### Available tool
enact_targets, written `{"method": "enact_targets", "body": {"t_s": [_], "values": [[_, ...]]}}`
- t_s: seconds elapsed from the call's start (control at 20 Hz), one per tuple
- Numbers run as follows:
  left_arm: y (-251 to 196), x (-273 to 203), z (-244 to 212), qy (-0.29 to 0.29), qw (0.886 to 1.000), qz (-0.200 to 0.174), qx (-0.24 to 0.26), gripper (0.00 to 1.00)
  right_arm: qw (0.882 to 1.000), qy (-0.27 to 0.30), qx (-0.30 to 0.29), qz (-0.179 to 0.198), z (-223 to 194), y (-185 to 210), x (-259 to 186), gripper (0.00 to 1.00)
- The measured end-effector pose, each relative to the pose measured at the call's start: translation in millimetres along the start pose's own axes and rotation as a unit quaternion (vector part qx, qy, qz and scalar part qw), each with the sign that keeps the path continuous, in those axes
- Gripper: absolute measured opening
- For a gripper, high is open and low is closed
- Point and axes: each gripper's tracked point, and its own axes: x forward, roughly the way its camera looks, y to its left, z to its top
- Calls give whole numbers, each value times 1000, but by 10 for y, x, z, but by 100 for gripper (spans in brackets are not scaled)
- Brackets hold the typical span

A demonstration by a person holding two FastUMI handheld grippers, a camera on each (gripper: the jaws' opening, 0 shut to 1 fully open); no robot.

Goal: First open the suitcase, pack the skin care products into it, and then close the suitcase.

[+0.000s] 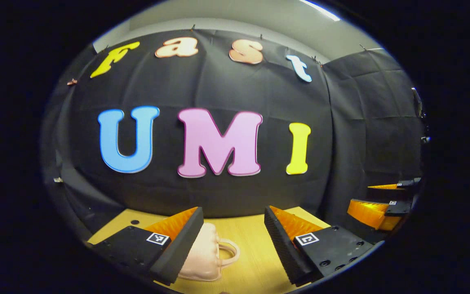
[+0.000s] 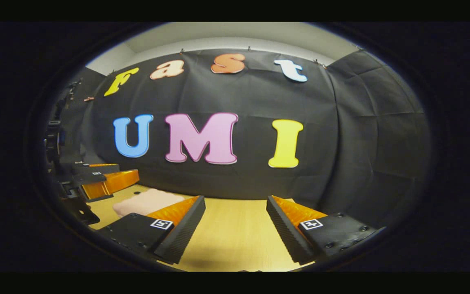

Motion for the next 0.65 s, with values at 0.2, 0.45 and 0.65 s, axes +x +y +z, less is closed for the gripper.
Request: {"method": "enact_targets", "body": {"t_s": [0.2,0.45,0.65], "values": [[114,-579,470,-47,999,21,-2,96,998,-65,-6,-4,515,337,-462,96],[243,-1229,561,-63,998,16,-4,96,988,-147,-48,-6,868,673,-967,94],[290,-1475,503,-55,998,11,-19,96,987,-157,-37,-13,834,837,-1204,96]]}}
